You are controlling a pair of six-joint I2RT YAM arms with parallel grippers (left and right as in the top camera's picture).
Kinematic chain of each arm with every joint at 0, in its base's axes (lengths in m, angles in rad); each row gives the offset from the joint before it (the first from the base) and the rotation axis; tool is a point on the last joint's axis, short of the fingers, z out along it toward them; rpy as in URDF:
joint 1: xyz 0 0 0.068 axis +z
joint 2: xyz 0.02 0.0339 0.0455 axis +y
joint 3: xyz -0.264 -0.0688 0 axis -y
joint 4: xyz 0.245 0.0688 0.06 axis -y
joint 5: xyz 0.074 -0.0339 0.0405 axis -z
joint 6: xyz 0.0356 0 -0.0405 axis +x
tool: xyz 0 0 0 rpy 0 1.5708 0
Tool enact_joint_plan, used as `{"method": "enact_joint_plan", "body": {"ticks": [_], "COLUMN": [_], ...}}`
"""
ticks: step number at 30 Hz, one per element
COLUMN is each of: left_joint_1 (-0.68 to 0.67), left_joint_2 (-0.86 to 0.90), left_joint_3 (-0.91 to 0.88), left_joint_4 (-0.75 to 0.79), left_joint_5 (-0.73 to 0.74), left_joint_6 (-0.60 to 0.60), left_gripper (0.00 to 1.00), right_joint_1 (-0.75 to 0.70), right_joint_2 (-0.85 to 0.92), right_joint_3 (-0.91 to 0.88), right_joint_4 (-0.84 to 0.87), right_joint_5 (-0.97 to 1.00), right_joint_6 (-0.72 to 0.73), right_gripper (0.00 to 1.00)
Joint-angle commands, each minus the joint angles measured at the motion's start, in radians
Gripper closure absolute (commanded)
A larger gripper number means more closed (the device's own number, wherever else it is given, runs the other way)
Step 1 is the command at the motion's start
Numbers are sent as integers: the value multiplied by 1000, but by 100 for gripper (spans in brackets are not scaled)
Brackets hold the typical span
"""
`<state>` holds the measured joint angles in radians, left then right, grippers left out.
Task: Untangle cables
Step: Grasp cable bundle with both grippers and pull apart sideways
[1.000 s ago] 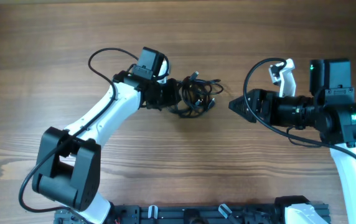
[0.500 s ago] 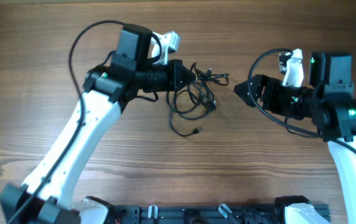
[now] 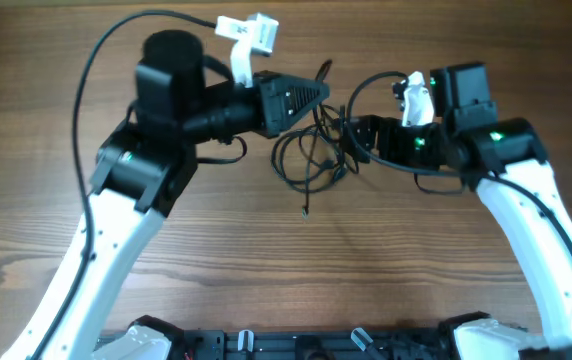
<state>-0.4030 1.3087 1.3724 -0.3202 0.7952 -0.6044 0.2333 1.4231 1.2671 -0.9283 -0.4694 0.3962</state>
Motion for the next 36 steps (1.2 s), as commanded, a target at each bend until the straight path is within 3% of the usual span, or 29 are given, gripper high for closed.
{"method": "enact_joint_plan", "body": {"ticks": [1, 5, 9, 10, 12, 13, 21, 25, 27, 33, 35, 36], "left_joint_1": [16, 51, 53, 53, 53, 53, 53, 53, 53, 53, 53, 58], "left_joint_2": [-99, -160, -165, -164, -164, -164, -142, -134, -147, -200, -217, -225], "left_joint_3": [19, 19, 19, 19, 19, 19, 19, 19, 19, 19, 19, 19], "left_joint_4": [44, 13, -29, -32, -30, -28, -99, -71, -3, 25, 23, 6], "left_joint_5": [21, -11, -11, -11, -11, -11, -165, -101, -45, -40, -41, -45], "left_joint_6": [-40, -40, -41, -41, -40, -40, -40, -111, -148, -189, -185, -169], "left_gripper": [96, 96, 96, 96, 96, 96, 96, 96, 96, 96, 96, 96], "right_joint_1": [6, 6, 6, 6, 6, 10, 145, 159, 159, 159, 159, 159], "right_joint_2": [92, 173, 221, 223, 223, 223, 223, 223, 225, 225, 225, 224], "right_joint_3": [13, 13, 14, 14, 14, 14, 13, -1, -19, -24, -24, -24], "right_joint_4": [29, 87, 186, 200, 208, 202, 233, 232, 235, 230, 224, 224], "right_joint_5": [80, 77, -48, -61, -64, -65, -108, 49, 93, 179, 237, 245], "right_joint_6": [51, 52, 54, 63, 101, 103, 29, 31, 29, 89, 124, 131], "right_gripper": [0, 1, 2, 6, 25, 28, 28, 25, 28, 75, 96, 96]}}
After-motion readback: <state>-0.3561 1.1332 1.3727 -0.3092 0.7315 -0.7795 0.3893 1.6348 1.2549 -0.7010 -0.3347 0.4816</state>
